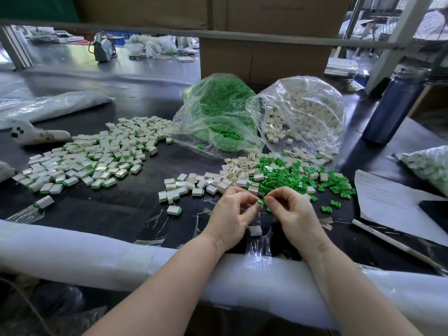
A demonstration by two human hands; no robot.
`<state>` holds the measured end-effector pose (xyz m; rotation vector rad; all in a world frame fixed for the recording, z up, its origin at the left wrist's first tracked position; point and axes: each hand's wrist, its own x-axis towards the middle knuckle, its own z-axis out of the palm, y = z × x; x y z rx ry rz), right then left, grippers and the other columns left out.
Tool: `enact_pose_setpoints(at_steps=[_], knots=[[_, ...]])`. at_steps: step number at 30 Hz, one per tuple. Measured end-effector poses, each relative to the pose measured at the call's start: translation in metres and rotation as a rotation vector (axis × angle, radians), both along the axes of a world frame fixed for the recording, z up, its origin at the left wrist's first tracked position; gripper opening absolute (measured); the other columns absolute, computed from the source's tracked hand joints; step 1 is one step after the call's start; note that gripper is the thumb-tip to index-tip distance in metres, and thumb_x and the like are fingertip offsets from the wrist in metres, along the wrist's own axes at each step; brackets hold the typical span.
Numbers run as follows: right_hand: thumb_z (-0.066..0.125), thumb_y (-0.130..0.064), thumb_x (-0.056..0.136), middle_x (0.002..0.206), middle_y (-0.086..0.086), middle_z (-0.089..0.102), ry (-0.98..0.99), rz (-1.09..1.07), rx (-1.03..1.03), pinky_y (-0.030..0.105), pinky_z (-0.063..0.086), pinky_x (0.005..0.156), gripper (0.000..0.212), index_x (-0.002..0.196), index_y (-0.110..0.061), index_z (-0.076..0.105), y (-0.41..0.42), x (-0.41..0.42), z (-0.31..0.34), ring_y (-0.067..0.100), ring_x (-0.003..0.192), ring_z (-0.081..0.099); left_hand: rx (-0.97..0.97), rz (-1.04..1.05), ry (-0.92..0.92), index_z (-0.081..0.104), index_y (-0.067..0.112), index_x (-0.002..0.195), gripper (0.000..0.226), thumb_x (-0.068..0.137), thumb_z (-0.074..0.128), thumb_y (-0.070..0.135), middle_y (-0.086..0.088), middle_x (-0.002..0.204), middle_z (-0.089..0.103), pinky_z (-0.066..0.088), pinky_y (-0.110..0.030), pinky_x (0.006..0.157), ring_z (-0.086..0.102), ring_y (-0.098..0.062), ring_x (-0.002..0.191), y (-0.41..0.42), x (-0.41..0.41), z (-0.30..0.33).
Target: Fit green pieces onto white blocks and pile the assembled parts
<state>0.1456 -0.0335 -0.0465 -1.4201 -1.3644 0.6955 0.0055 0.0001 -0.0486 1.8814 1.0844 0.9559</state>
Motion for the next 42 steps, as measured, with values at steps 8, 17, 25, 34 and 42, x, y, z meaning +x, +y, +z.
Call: enact_pose_setpoints(at_steps=[8, 17, 25, 34, 42], knots=[[0.068, -0.008, 0.082, 0.065, -0.005, 0.059, -0.026, -0.056, -0.014, 0.010, 0.043, 0.059, 0.017, 0.070, -0.019, 0.062, -0.001, 0.002, -0.001, 0.000, 0.057, 0.049, -0.098, 0.442, -0.230, 0.063, 0.021, 0.097, 0.016, 0.090, 0.057, 0.009, 0.005, 0.076, 0.064, 0.055, -0.029, 0.071, 0.060, -0.009, 0.064, 0.009, -0.012, -0.001], [0.069, -0.011, 0.082, 0.065, -0.004, 0.059, -0.045, -0.100, -0.037, 0.008, 0.042, 0.057, 0.014, 0.070, -0.017, 0.063, -0.001, 0.004, -0.002, 0.004, 0.059, 0.051, -0.127, 0.728, -0.173, 0.052, 0.004, 0.127, 0.037, 0.091, 0.054, 0.006, -0.008, 0.128, 0.032, 0.035, -0.013, 0.089, 0.049, -0.024, 0.107, 0.019, -0.021, -0.002], [0.069, -0.012, 0.082, 0.067, -0.002, 0.060, -0.073, -0.132, -0.050, 0.009, 0.043, 0.057, 0.013, 0.071, -0.015, 0.064, -0.001, 0.005, -0.002, 0.009, 0.062, 0.052, -0.166, 0.671, 0.028, 0.044, -0.004, 0.128, 0.040, 0.091, 0.053, 0.008, -0.015, 0.144, 0.016, 0.028, -0.027, 0.106, 0.029, -0.030, 0.131, 0.016, -0.018, 0.001], [0.069, -0.013, 0.082, 0.070, -0.001, 0.062, -0.100, -0.181, -0.043, 0.009, 0.043, 0.059, 0.013, 0.070, -0.016, 0.064, -0.001, 0.006, -0.002, 0.010, 0.065, 0.055, 0.018, 0.586, 0.460, 0.044, 0.003, 0.130, 0.038, 0.093, 0.045, 0.013, -0.010, 0.150, 0.012, 0.003, -0.031, 0.117, 0.002, -0.025, 0.142, 0.011, -0.011, -0.003], [0.069, -0.014, 0.082, 0.077, 0.002, 0.062, -0.239, -0.324, -0.065, 0.018, 0.037, 0.061, 0.013, 0.071, -0.019, 0.063, 0.002, 0.010, -0.005, 0.014, 0.072, 0.054, 0.034, 0.570, 0.499, 0.053, 0.014, 0.126, 0.035, 0.093, 0.048, 0.027, -0.002, 0.144, 0.025, 0.009, -0.033, 0.115, 0.011, -0.020, 0.139, 0.009, -0.010, -0.003]])
